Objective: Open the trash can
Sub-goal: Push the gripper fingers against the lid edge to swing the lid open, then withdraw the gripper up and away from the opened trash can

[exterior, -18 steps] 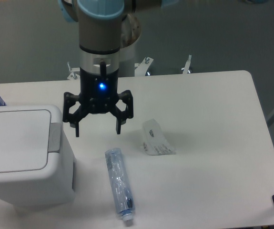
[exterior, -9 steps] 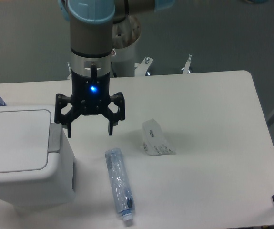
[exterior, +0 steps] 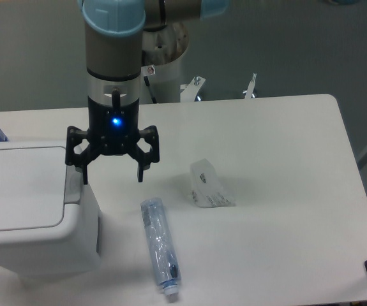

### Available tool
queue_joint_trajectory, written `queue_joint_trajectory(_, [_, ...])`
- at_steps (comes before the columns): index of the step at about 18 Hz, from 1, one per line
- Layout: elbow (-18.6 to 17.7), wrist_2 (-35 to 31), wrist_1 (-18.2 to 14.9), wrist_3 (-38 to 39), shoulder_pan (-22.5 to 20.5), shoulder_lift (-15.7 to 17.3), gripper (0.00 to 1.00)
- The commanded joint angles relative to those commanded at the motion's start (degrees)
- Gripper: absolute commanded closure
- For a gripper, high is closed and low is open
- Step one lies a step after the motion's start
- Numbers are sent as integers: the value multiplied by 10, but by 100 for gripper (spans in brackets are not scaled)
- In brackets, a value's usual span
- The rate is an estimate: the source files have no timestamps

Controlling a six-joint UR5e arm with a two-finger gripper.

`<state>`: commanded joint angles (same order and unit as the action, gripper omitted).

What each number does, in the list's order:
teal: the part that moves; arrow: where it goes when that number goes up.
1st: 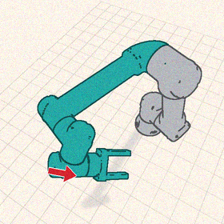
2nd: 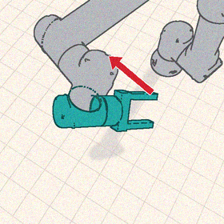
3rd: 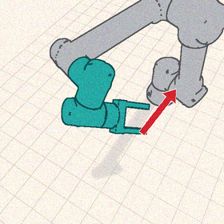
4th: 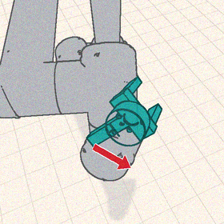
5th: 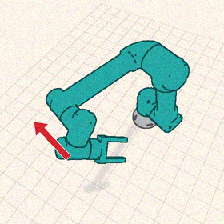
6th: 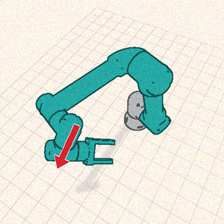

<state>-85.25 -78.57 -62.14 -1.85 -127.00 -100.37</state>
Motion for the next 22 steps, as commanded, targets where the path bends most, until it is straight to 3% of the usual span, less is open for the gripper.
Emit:
queue_joint_trajectory(14, [-3, -8, 1, 0, 6, -2, 0])
queue_joint_trajectory(17, [24, -9, 2, -3, 6, -3, 0])
queue_joint_trajectory(19, [49, -33, 2, -8, 3, -6, 0])
queue_joint_trajectory(22, [74, -132, 8, -20, -19, -14, 0])
